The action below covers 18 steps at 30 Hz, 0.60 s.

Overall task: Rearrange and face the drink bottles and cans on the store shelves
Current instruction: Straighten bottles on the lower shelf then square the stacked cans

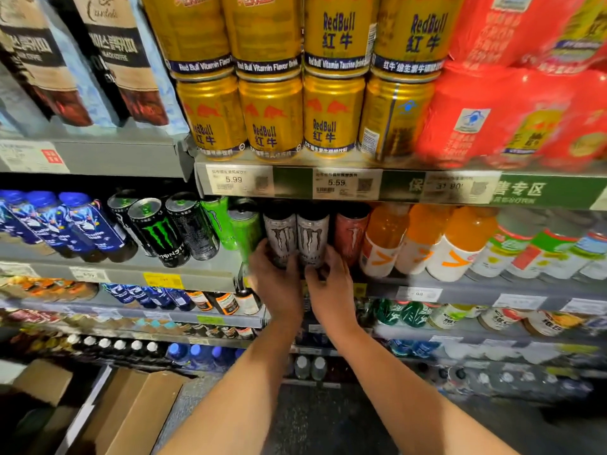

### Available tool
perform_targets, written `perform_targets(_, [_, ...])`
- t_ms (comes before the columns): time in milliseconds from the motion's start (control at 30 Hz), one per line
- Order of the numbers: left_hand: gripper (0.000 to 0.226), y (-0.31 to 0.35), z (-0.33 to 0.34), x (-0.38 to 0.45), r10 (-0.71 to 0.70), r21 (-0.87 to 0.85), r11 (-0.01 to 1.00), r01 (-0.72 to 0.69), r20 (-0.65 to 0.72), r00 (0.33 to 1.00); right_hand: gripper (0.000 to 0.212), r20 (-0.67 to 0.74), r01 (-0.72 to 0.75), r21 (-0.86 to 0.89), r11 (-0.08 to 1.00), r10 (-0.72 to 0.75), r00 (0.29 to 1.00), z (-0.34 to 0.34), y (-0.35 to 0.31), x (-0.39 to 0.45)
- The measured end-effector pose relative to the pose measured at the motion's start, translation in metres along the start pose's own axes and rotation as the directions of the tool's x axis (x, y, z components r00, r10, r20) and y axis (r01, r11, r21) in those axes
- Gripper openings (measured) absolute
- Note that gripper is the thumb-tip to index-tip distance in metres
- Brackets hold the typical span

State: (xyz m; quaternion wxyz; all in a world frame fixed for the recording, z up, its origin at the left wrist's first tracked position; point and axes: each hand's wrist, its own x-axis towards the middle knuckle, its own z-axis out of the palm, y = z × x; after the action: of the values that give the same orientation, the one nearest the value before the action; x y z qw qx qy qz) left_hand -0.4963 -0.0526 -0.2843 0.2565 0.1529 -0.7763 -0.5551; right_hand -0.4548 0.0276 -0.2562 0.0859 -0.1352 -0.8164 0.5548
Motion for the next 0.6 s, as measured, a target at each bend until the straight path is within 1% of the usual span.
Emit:
perform_targets(100, [0.043, -0.003, 0.000, 0.003, 0.010, -0.007, 1.000, -0.010, -0.014, 1.000, 0.057, 0.005, -0.001, 0.023, 1.000, 0.001, 1.000, -0.003, -0.002, 0.003])
perform_targets(167, [0.038, -0.003, -0.001, 0.002, 0.046, 0.043, 0.998, -0.044, -0.039, 0.998, 0.053, 0.018, 0.003, 0.043, 0.999, -0.004, 1.000, -0.004, -0.004, 0.004])
perform_targets(233, [0.039, -0.004, -0.002, 0.003, 0.071, 0.093, 0.993, -0.066, -0.052, 0.996, 0.054, 0.020, 0.009, 0.056, 0.998, -0.010, 1.000, -0.005, -0.006, 0.006])
perform_targets(367, [0.042, -0.003, -0.008, 0.003, 0.052, 0.045, 0.998, -0.049, -0.061, 0.997, 0.053, 0.013, 0.014, 0.053, 0.999, -0.014, 1.000, -0.006, -0.004, 0.005])
perform_targets(467, [0.036, 0.004, -0.013, -0.003, 0.070, -0.015, 0.997, -0.070, -0.038, 0.997, 0.045, -0.073, 0.020, 0.063, 0.998, -0.015, 0.997, -0.013, 0.004, 0.001])
perform_targets(533, [0.033, 0.008, -0.015, -0.007, 0.135, -0.018, 0.991, -0.135, 0.016, 0.991, 0.041, -0.137, 0.023, 0.084, 0.996, -0.012, 0.990, -0.020, 0.008, -0.004])
perform_targets(600, [0.034, 0.012, -0.015, -0.011, 0.188, -0.035, 0.982, -0.186, 0.070, 0.980, 0.045, -0.197, 0.020, 0.082, 0.996, -0.004, 0.980, -0.025, 0.010, -0.009])
